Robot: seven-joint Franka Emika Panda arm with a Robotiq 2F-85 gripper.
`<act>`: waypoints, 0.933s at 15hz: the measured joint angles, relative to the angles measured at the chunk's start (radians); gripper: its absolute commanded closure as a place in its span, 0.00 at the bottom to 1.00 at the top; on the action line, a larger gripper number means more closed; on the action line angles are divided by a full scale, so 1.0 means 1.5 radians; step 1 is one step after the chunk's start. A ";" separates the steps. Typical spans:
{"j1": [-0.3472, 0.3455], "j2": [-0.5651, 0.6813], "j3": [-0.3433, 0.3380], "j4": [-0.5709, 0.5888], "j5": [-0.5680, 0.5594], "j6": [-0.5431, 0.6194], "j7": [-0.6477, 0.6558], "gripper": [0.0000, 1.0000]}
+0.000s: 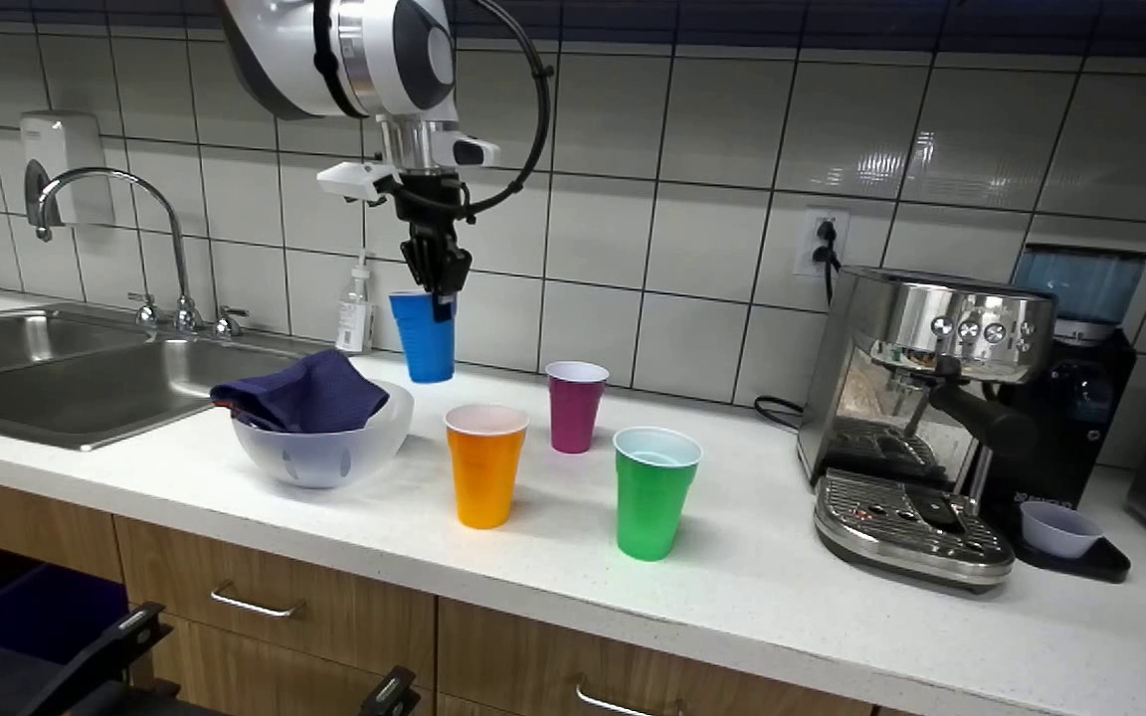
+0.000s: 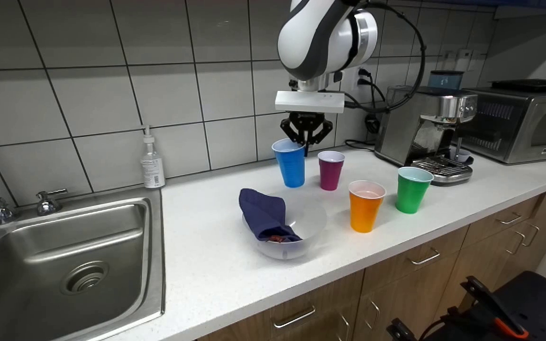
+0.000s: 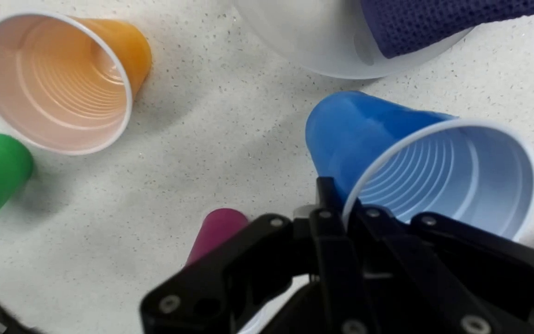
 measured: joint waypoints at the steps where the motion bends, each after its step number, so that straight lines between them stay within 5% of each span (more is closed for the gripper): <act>1: 0.000 -0.009 0.000 -0.008 -0.001 0.000 0.004 0.99; 14: -0.029 -0.146 0.023 -0.124 -0.034 -0.003 0.108 0.99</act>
